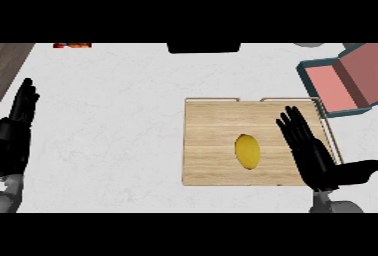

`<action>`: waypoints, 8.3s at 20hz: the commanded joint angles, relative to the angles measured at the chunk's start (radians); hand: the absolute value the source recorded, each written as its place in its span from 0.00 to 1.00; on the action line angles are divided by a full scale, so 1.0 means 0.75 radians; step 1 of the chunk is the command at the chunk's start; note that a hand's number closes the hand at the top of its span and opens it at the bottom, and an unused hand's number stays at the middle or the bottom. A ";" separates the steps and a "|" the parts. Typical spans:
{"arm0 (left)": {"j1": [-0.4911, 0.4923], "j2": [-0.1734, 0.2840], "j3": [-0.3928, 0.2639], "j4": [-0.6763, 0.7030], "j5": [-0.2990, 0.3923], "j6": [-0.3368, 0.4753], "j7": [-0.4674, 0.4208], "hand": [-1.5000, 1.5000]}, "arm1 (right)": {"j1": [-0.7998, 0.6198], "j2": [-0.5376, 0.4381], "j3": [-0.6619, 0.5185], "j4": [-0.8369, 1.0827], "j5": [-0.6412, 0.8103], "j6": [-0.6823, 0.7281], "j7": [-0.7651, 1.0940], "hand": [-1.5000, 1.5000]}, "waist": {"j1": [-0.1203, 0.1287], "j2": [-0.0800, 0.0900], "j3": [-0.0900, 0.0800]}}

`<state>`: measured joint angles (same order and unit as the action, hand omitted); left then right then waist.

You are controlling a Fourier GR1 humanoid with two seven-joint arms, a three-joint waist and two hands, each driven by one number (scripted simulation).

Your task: Pick the lemon from the tray and place it in the cardboard box

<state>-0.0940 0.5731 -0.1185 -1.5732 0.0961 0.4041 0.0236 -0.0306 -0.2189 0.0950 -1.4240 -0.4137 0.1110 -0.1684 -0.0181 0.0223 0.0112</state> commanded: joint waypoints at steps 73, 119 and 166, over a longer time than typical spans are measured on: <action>0.115 -0.336 0.273 0.004 0.296 -0.575 0.195 0.50 | -0.482 -0.045 0.356 -0.481 1.277 0.605 1.497 0.00 | 0.030 -0.029 -0.016; 0.070 -0.487 0.394 -0.097 0.148 -0.649 0.339 0.50 | -0.394 0.138 0.273 -0.010 1.815 0.470 0.956 1.00 | 0.028 -0.029 -0.015; 0.035 -0.489 0.428 -0.087 0.138 -0.669 0.342 0.50 | -1.554 -0.317 -0.298 1.064 2.206 -0.288 1.277 1.00 | 0.036 -0.026 -0.015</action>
<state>-0.0509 0.2141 0.2079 -1.6450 0.2107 -0.1080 0.2826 -1.2158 -0.4073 -0.1079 -0.6444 1.2499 -0.1110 0.8272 0.0125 0.0029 -0.0004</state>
